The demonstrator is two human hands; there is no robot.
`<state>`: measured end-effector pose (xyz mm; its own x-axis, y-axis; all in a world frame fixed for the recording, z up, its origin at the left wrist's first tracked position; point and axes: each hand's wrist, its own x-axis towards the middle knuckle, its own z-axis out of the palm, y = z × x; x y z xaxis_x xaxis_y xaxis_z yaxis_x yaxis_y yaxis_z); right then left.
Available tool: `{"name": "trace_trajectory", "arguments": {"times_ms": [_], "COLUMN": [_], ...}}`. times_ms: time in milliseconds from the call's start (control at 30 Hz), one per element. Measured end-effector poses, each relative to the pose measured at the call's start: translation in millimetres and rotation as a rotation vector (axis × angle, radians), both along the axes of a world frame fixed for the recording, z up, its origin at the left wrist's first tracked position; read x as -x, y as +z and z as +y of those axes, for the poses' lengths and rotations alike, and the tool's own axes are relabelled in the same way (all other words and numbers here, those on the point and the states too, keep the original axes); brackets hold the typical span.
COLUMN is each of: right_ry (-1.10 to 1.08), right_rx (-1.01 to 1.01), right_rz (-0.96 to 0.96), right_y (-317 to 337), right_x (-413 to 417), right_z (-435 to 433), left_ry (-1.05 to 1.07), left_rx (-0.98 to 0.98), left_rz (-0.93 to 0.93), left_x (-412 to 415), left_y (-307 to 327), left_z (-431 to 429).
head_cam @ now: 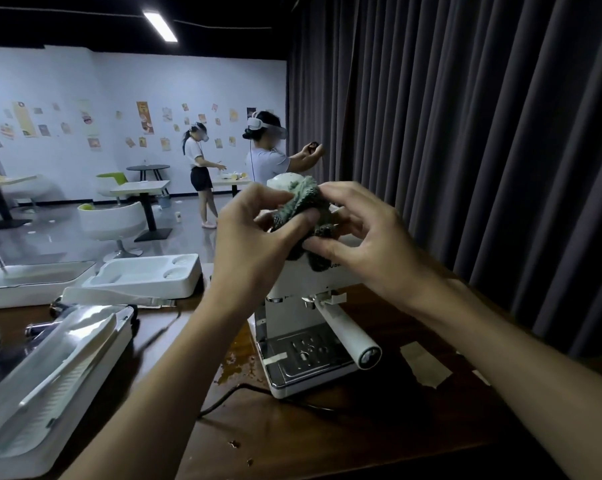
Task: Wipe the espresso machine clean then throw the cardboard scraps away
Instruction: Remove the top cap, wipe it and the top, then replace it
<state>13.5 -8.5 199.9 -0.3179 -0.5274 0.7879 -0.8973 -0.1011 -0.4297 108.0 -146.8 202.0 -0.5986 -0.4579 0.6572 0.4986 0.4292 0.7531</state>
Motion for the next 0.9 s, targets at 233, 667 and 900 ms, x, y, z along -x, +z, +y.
{"name": "trace_trajectory", "arguments": {"times_ms": [233, 667, 900], "right_ry": [-0.263, -0.399, -0.362], "right_rx": [0.071, -0.215, -0.113], "right_rz": [0.195, 0.661, 0.465], "right_y": [-20, -37, -46], "right_x": [14, 9, 18], "right_z": [7, -14, -8], "left_ry": [0.077, 0.045, 0.057], "left_rx": [0.329, 0.335, 0.334], "left_rz": [-0.031, -0.27, -0.26], "left_x": [4, 16, 18], "left_y": [-5, -16, -19], "left_z": [-14, -49, -51]}}
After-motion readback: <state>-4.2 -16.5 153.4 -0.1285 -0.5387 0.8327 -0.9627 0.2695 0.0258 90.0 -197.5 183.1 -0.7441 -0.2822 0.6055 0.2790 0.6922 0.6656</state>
